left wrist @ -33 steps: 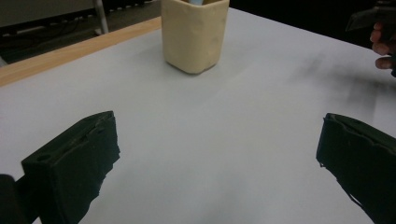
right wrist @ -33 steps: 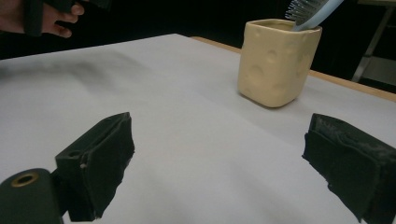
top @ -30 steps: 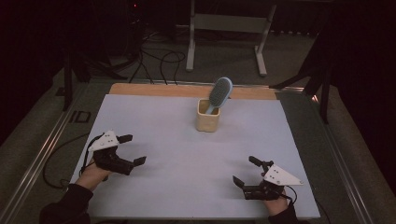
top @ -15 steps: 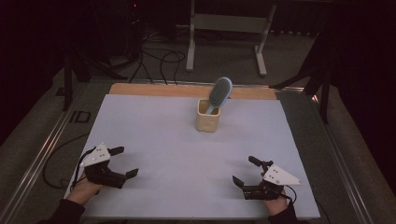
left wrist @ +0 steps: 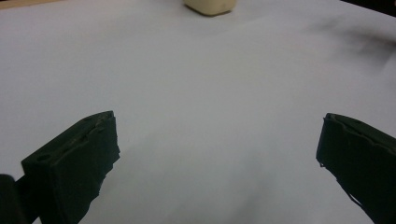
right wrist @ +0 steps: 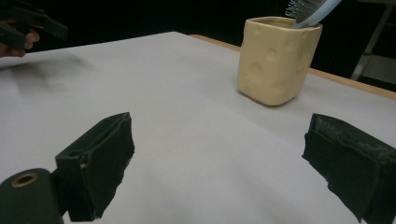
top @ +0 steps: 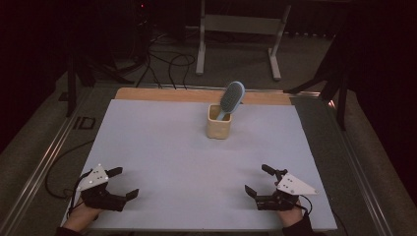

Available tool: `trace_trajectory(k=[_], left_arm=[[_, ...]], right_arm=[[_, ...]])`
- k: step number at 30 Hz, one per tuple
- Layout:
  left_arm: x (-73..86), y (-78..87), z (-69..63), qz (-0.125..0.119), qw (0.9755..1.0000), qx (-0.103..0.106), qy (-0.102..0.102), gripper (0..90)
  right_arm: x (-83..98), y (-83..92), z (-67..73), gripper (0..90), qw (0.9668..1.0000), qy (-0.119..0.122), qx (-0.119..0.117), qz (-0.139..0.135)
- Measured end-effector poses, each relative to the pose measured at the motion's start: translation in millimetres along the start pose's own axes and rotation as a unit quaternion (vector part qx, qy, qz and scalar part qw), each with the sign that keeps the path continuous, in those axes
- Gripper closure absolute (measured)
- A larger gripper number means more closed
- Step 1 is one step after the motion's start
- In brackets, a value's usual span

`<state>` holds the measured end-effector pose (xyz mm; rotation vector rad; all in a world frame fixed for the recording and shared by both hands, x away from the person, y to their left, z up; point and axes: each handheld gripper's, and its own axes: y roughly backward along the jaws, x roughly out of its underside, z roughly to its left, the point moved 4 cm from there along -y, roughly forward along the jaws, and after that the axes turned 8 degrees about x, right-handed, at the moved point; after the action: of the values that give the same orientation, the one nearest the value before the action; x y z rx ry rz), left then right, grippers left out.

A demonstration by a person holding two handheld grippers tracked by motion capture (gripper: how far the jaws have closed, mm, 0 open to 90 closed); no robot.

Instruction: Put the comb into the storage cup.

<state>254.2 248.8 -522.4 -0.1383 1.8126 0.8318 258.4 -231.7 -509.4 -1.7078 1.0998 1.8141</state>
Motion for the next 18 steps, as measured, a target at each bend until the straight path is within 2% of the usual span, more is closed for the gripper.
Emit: trace_trajectory(k=[4,9,13,18], left_arm=[[5.8,3.6,-2.4,0.000,1.0000,-0.007,0.006,0.0],[17.5,8.3,-5.3,0.012,0.9995,-0.028,0.011,0.0],[18.0,12.4,-4.7,0.001,0.9994,-0.032,0.014,0.0],[23.2,8.8,-3.9,0.010,0.9993,-0.035,0.009,0.0]], right_arm=[[0.1,0.3,-0.5,8.0,1.0000,-0.001,0.002,0.000],[0.4,0.3,-0.6,8.0,1.0000,-0.001,0.001,0.000],[0.5,0.7,0.0,8.0,1.0000,-0.001,0.000,0.000],[1.0,0.7,0.4,8.0,1.0000,-0.001,-0.001,0.003]])
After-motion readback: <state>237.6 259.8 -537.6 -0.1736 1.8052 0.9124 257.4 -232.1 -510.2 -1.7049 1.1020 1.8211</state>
